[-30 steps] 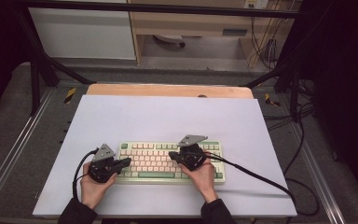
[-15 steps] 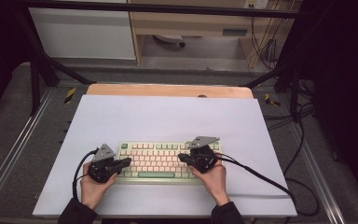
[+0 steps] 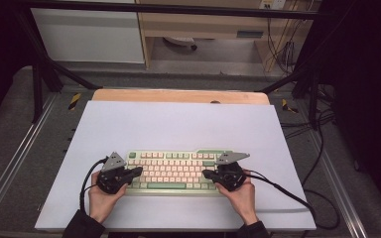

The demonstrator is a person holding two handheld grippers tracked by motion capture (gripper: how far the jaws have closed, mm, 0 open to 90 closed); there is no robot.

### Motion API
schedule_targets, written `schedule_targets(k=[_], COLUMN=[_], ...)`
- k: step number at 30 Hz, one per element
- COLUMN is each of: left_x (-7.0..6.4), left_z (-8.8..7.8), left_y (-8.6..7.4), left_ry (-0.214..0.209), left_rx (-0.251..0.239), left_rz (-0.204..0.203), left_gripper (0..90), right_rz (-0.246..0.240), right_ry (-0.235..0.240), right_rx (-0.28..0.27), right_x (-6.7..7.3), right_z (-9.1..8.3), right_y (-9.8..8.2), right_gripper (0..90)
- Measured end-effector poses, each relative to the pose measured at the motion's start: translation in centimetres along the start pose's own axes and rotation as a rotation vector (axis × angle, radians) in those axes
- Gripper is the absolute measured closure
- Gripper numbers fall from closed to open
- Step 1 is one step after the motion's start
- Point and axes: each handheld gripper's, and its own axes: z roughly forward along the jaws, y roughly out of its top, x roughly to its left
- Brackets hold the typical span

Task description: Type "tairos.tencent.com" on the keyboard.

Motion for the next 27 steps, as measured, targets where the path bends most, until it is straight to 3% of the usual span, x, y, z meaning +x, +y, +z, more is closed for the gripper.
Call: schedule_targets(k=[16, 27], left_x=[-1.1, -1.4], left_z=[2.4, 4.5], left_y=[2.2, 2.1], left_ry=[0.004, 0.01], left_rx=[0.035, 0.061], left_rz=[0.038, 0.039], left_gripper=[90.0, 90.0], right_rz=[0.023, 0.025], right_ry=[-0.004, -0.003], right_rx=[-0.005, -0.003], right_x=[-0.7, -0.7], right_z=[-0.8, -0.8], right_y=[-1.3, -1.4], right_gripper=[90.0, 90.0])
